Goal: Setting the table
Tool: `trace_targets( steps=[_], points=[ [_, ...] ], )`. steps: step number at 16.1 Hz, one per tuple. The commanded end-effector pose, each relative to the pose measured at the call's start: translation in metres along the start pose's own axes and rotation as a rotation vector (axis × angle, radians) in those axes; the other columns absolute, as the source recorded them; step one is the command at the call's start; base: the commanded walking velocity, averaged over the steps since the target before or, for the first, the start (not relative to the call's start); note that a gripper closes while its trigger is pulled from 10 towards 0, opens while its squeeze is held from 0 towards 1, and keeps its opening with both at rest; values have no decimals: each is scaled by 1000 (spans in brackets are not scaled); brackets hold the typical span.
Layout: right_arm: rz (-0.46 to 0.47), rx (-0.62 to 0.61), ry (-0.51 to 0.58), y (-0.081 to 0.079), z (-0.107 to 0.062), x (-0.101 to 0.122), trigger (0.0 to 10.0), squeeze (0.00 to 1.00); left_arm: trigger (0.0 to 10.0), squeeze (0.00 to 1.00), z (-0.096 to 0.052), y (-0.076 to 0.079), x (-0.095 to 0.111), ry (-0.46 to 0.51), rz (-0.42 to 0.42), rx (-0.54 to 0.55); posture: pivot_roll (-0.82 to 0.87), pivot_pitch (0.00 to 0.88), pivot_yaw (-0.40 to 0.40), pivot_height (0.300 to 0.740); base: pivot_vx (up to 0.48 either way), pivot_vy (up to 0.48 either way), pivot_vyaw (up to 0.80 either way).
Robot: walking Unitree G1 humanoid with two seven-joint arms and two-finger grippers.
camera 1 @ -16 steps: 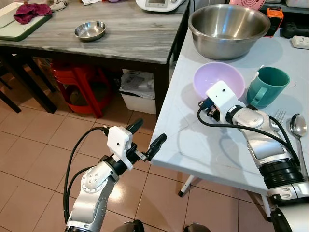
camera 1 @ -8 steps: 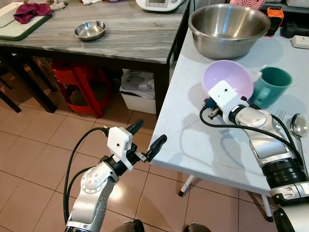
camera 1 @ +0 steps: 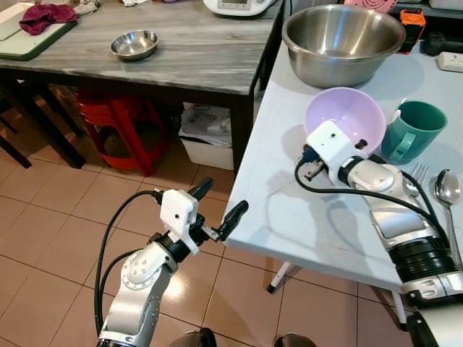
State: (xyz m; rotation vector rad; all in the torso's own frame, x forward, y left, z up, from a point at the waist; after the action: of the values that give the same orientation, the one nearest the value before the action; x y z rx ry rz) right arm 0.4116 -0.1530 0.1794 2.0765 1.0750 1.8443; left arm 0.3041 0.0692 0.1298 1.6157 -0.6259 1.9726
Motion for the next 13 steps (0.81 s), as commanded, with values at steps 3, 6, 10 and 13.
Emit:
trace_targets(
  steps=[3,6,10,13],
  points=[
    [32,-20,134,-7,-5,25,0,0,10000,0,-3,-18,2,-4,53,90,-163,178,90,740,0,0,0],
    [146,-92,241,-6,-16,39,1333,0,10000,0,-5,-41,-2,-43,76,248,-161,174,87,740,0,0,0],
    [364,-245,320,-9,-42,30,10000,0,10000,0,-5,-60,-1,-46,45,360,-168,170,88,740,0,0,0],
    [409,-270,337,-16,-50,27,10000,0,10000,0,0,-61,3,-15,-16,372,-186,169,97,740,0,209,-656]
  ],
)
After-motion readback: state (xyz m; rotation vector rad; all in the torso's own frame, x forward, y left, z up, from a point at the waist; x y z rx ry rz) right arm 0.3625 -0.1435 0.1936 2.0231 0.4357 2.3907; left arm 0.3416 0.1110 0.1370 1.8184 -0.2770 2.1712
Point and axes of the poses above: a point about 5 cm out from each wrist's last joint towards the gripper, its own z axis pointing out of the wrist towards the gripper, its own x axis along the axis of the wrist's last joint, y = z × x, the point moved 5 cm from there along z, pointing out of the wrist towards the gripper, and after that the axes turned 3 degrees about z, right-handed, at the moved point
